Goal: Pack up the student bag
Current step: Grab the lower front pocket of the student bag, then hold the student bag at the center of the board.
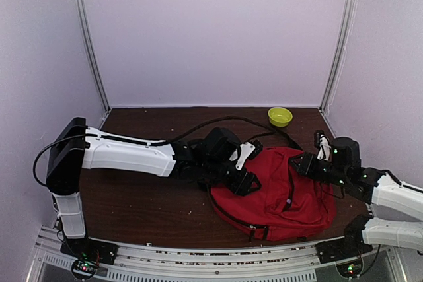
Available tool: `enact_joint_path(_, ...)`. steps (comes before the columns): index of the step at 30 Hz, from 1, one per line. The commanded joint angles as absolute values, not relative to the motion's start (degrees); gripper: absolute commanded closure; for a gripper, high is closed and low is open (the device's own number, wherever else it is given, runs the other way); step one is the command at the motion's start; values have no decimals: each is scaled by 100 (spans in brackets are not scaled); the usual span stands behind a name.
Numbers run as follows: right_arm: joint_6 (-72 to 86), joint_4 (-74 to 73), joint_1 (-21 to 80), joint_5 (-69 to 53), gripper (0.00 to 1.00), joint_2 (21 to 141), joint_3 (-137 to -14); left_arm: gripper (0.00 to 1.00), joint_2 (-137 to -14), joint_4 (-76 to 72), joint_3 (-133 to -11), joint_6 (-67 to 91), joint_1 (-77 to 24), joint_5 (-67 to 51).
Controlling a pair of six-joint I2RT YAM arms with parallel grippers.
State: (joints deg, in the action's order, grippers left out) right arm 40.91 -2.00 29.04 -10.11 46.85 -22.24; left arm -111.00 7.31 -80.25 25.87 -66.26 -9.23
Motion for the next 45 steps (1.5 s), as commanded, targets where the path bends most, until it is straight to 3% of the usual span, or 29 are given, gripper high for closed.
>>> enact_joint_path(1, 3556, 599, 2571, -2059, 58, 4737, -1917, 44, -10987, 511, -8109, 2619, -6610, -977)
enact_joint_path(7, 3565, 863, 2291, -2251, 70, 4683, -1674, 44, -11069, 571, -8238, 2645, -6609, -1036)
enact_joint_path(15, 3575, 1135, 2110, -2626, 99, 4711, -1522, 44, -11167, 678, -8391, 2676, -6609, -1043)
enact_joint_path(24, 3674, 825, 2101, -2964, 100, 4258, -1455, 44, -11439, 1303, -9198, 2539, -6571, -820)
enact_joint_path(33, 3799, -336, 2098, -3187, 100, 3847, -1514, 35, -12464, 2159, -10990, 3536, -6471, -376)
enact_joint_path(45, 3866, -1031, 2109, -3475, 100, 3082, -1630, 36, -13479, 2506, -12458, 3539, -6407, -794)
